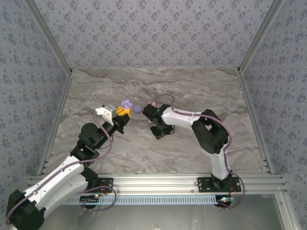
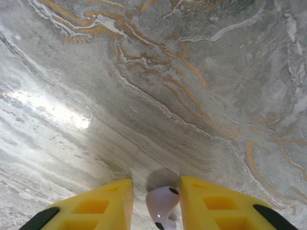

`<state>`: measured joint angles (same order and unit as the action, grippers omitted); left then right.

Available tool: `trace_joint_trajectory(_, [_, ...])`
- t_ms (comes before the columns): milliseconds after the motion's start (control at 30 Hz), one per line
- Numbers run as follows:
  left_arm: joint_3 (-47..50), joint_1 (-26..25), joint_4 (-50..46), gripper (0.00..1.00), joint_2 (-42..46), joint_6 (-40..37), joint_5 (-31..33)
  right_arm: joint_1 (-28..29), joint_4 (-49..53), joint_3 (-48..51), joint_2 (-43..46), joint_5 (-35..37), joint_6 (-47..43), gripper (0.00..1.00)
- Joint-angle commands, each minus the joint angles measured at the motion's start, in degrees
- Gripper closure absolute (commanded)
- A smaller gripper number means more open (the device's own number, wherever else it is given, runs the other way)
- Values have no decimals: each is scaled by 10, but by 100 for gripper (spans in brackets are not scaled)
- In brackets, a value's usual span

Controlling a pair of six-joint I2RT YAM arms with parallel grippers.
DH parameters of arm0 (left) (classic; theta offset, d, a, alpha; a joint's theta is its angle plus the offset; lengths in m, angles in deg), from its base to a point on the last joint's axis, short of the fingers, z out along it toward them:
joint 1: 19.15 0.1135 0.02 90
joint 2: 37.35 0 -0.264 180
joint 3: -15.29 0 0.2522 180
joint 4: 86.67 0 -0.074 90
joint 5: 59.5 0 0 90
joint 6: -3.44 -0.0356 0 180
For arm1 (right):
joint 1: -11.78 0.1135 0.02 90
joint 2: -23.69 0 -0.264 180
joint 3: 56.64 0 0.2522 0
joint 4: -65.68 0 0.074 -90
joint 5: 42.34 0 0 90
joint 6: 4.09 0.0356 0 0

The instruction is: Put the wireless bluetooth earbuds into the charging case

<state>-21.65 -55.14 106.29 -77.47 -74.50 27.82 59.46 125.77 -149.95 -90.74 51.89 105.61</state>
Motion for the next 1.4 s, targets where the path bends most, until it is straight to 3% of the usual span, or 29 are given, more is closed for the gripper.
trace_joint_trajectory(0, [1, 4, 7, 100, 9, 1, 5, 4, 20, -3, -13, 0, 1, 69])
trace_joint_trajectory(167, [0, 4, 7, 100, 9, 2, 5, 6, 15, 4, -1, 0, 2, 76])
trace_joint_trajectory(367, [-1, 5, 11, 100, 6, 3, -4, 3, -10, 29, 74, 9, 10, 77])
trace_joint_trajectory(700, [4, 2, 103, 100, -47, 19, -92, -17, -116, 103, 344, -6, 77, 77])
trace_joint_trajectory(967, [-29, -55, 142, 100, -123, -20, -142, -34, -228, 144, 509, -50, 159, 76])
trace_joint_trajectory(1133, [-45, -99, 178, 100, -181, -56, -137, -34, -298, 181, 554, -77, 257, 76])
trace_joint_trajectory(1367, [-67, -126, 206, 100, -236, -65, -133, -27, -310, 193, 557, -82, 289, 76])
